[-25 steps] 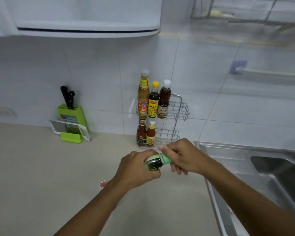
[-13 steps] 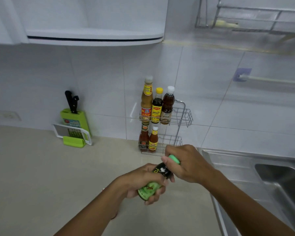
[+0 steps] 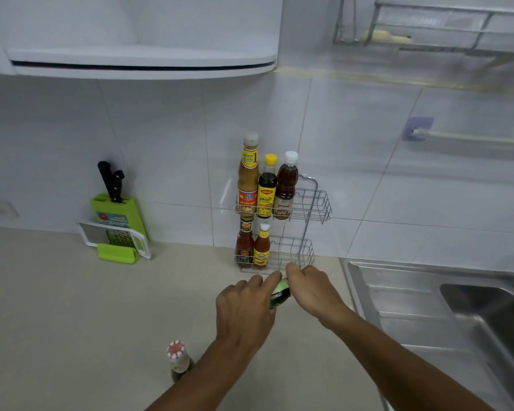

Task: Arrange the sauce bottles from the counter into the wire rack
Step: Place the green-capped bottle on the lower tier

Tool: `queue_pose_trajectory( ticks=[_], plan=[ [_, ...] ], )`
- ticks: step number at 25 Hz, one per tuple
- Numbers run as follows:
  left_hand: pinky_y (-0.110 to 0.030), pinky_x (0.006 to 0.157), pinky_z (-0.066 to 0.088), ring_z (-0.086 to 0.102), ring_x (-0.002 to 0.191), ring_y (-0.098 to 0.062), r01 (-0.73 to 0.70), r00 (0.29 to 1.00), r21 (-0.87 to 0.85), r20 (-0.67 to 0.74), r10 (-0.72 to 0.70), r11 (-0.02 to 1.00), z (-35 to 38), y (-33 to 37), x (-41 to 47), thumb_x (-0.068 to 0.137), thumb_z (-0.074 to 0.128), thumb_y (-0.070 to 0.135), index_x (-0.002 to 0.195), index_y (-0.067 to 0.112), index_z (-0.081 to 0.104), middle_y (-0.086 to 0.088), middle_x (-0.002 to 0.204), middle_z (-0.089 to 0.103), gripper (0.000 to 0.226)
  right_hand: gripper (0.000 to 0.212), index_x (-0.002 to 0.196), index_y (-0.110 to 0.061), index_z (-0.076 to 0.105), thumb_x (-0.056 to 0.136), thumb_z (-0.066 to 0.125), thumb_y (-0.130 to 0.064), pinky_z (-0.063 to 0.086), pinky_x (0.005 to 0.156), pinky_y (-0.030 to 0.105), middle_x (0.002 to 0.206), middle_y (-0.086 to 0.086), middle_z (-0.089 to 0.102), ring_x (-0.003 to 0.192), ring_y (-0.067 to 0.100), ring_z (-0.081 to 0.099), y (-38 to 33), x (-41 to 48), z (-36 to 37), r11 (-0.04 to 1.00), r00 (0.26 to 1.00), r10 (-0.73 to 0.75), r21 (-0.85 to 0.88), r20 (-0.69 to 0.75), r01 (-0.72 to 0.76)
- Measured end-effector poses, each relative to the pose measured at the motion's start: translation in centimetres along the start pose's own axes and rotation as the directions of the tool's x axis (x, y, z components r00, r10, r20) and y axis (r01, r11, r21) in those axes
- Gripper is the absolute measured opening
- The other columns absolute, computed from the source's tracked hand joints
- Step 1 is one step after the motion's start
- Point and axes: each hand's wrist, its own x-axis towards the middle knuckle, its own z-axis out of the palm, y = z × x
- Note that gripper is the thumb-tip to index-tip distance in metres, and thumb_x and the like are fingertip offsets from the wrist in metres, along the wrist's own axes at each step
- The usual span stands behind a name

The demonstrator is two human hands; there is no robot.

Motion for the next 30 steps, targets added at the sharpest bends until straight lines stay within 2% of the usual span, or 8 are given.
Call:
queue_pose_trajectory(
  ticks=[4,6,9,15,18,21,23,30],
  plan=[
    [-0.030,0.071,0.054,0.069,0.088,-0.015,0.357,0.913,-0.394,0.340,-0.226,0.847,-1.6,-0.7,3.5,0.067,0.073,0.044,0.125,0.047,0.039,0.013,0.103,0.069,0.067,0.050,0.079,-0.013,0.061,0.094,0.050,-0.060,0.037,0.053,0.029,0.063,0.001,0.055,0.052,0.014,0.047,0.4,2.1,-1.4,0.952,0.994,-0.024,0.305,0.102,-0.009],
    [-0.034,0.076,0.059,0.068,0.087,-0.009,0.520,0.832,-0.604,0.519,-0.197,0.605,-1.7,-1.5,5.3,0.058,0.077,0.041,0.123,0.043,0.037,0.014,0.102,0.068,0.076,0.047,0.101,-0.013,0.064,0.088,0.067,-0.058,0.041,0.048,0.028,0.068,0.006,0.062,0.047,0.016,0.050,1.0,3.2,-1.8,0.854,0.963,-0.184,0.518,0.198,0.056],
    [-0.026,0.060,0.055,0.066,0.084,-0.011,0.574,0.792,-0.670,0.601,-0.110,0.471,-0.6,-2.6,7.6,0.058,0.083,0.030,0.129,0.038,0.030,0.006,0.108,0.064,0.089,0.041,0.113,-0.008,0.069,0.084,0.081,-0.035,0.053,0.060,0.034,0.088,0.015,0.072,0.060,0.021,0.062,1.8,5.5,-2.0,0.742,0.928,-0.331,0.655,0.173,0.142],
    [-0.030,0.092,0.055,0.063,0.107,-0.012,0.452,0.786,-0.582,0.618,0.007,0.675,4.5,-8.9,11.2,0.073,0.085,0.028,0.136,0.030,0.037,0.002,0.116,0.062,0.079,0.028,0.097,-0.007,0.077,0.082,0.084,-0.029,0.061,0.063,0.038,0.084,0.015,0.076,0.065,0.027,0.069,3.4,11.2,-2.2,0.753,0.982,-0.153,0.630,-0.108,0.187],
    [-0.034,0.081,0.057,0.069,0.091,-0.017,0.501,0.833,-0.573,0.522,-0.183,0.648,7.5,-12.6,11.9,0.091,0.063,0.013,0.113,0.028,0.062,-0.002,0.096,0.071,0.027,0.024,0.090,-0.017,0.078,0.076,0.088,-0.034,0.064,0.071,0.041,0.083,0.006,0.079,0.068,0.025,0.075,4.5,14.1,-1.0,0.820,0.966,-0.017,0.549,-0.259,0.162],
    [-0.040,0.075,0.059,0.070,0.079,-0.025,0.631,0.774,-0.558,0.505,-0.383,0.539,11.0,-14.5,11.9,0.091,0.052,0.007,0.099,0.028,0.065,-0.007,0.084,0.071,0.026,0.019,0.082,-0.028,0.071,0.075,0.088,-0.031,0.056,0.070,0.023,0.080,-0.006,0.074,0.077,0.016,0.070,4.9,16.7,0.4,0.891,0.941,0.012,0.431,-0.338,0.143],
    [-0.040,0.077,0.057,0.069,0.090,-0.028,0.711,0.703,-0.539,0.556,-0.444,0.451,13.1,-15.0,11.9,0.090,0.051,0.005,0.107,0.026,0.063,-0.008,0.096,0.070,0.030,0.022,0.085,-0.029,0.067,0.077,0.087,-0.025,0.044,0.060,0.007,0.079,-0.012,0.068,0.075,0.006,0.062,4.9,18.1,1.5,0.925,0.930,-0.018,0.346,-0.368,0.155],
    [-0.035,0.106,0.040,0.039,0.143,-0.024,0.814,0.573,-0.460,0.740,-0.353,0.356,17.6,-16.3,13.0,0.092,0.046,-0.003,0.154,0.018,0.030,-0.006,0.158,0.037,0.068,0.030,0.096,-0.025,0.062,0.080,0.083,-0.012,0.042,0.059,0.008,0.081,-0.016,0.061,0.077,0.008,0.059,6.1,22.9,4.7,0.963,0.961,-0.039,0.247,-0.273,0.109]
  ],
)
